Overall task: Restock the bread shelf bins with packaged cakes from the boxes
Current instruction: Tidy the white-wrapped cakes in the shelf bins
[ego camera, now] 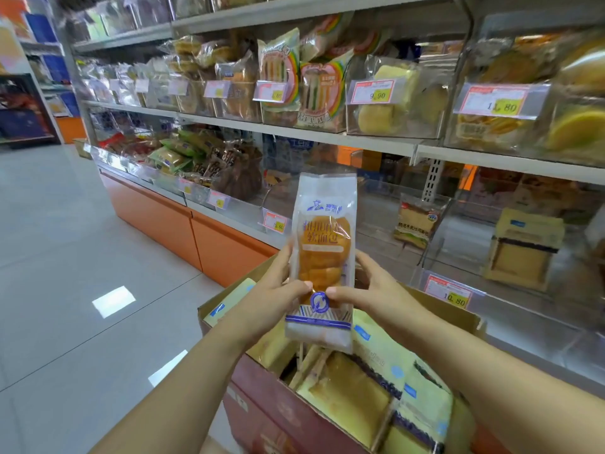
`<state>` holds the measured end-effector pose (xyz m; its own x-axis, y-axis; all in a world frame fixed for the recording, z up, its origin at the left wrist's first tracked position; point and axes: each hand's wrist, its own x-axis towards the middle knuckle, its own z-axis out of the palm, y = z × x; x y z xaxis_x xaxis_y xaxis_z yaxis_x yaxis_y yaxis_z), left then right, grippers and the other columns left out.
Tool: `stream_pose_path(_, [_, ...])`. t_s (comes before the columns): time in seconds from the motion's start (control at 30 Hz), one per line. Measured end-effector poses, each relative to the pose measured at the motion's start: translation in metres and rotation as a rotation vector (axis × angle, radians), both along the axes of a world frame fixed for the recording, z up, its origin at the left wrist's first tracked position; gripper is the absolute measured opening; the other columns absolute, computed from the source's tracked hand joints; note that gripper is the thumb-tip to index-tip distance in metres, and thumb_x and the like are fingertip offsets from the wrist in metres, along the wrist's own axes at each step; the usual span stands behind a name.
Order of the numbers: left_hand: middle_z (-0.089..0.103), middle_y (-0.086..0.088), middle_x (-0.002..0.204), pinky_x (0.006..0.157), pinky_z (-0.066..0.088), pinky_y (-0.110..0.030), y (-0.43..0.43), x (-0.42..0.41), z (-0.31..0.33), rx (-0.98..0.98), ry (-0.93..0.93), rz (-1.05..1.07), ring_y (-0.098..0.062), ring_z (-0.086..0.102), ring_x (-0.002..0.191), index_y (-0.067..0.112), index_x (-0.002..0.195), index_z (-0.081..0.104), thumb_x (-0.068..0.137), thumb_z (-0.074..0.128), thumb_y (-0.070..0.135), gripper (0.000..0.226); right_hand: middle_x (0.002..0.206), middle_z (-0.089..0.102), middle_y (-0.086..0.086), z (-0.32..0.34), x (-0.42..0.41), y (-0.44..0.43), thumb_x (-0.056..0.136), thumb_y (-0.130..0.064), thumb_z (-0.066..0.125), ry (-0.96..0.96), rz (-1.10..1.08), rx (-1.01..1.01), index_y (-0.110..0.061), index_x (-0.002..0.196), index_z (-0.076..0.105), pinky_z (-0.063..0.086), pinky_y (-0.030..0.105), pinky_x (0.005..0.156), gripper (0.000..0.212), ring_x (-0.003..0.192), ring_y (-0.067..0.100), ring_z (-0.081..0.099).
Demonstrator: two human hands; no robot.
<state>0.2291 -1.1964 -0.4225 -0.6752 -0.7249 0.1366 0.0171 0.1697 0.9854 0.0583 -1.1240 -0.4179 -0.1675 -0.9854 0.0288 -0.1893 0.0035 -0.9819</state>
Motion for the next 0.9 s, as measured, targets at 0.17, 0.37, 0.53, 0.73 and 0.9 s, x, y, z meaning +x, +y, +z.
stream_pose_path(0.17, [0.056, 0.027, 0.122, 0.095, 0.050, -0.023, 0.031, -0.044, 0.012, -0.203, 0.007, -0.017, 0.008, 0.057, 0.110, 0.052, 0.136, 0.026, 0.093, 0.060, 0.019, 0.064, 0.124, 0.061, -0.014, 0.022, -0.036, 0.044, 0.076, -0.032, 0.068, 0.111, -0.058, -0.186, -0.035, 0.137, 0.043, 0.050, 0.034, 0.096, 0.066, 0.112, 0.004, 0.059])
stream_pose_path(0.37, [0.062, 0.016, 0.123, 0.097, 0.049, -0.029, 0.069, -0.118, 0.022, -0.251, 0.094, -0.097, -0.002, 0.059, 0.113, 0.028, 0.148, 0.027, 0.093, 0.058, 0.009, 0.066, 0.124, 0.060, -0.006, 0.041, -0.085, 0.107, 0.079, -0.022, 0.069, 0.162, -0.254, -0.324, -0.030, 0.135, 0.040, 0.051, 0.021, 0.086, 0.064, 0.106, 0.001, 0.062])
stream_pose_path(0.53, [0.049, 0.014, 0.141, 0.108, 0.040, -0.042, 0.102, -0.195, 0.039, -0.380, 0.102, -0.227, -0.005, 0.049, 0.127, 0.044, 0.150, 0.002, 0.088, 0.061, 0.026, 0.087, 0.123, 0.059, -0.010, 0.055, -0.143, 0.163, 0.074, -0.027, 0.068, 0.270, -0.424, -0.367, -0.034, 0.133, 0.039, 0.046, 0.035, 0.098, 0.067, 0.110, 0.001, 0.058])
stream_pose_path(0.73, [0.048, 0.020, 0.136, 0.104, 0.044, -0.034, 0.146, -0.285, 0.038, -0.480, 0.090, -0.336, 0.007, 0.051, 0.120, 0.041, 0.144, -0.024, 0.092, 0.060, 0.012, 0.103, 0.123, 0.058, -0.010, 0.053, -0.218, 0.223, 0.082, -0.009, 0.072, 0.395, -0.512, -0.389, -0.042, 0.128, 0.035, 0.048, 0.015, 0.088, 0.068, 0.110, -0.002, 0.057])
stream_pose_path(0.9, [0.058, 0.008, 0.131, 0.095, 0.050, -0.024, 0.154, -0.342, 0.025, -0.517, 0.015, -0.396, 0.001, 0.057, 0.114, 0.023, 0.148, -0.022, 0.091, 0.061, 0.013, 0.102, 0.133, 0.049, -0.008, 0.036, -0.272, 0.237, 0.081, -0.011, 0.073, 0.566, -0.562, -0.362, -0.030, 0.136, 0.028, 0.043, 0.019, 0.100, 0.073, 0.123, -0.001, 0.047])
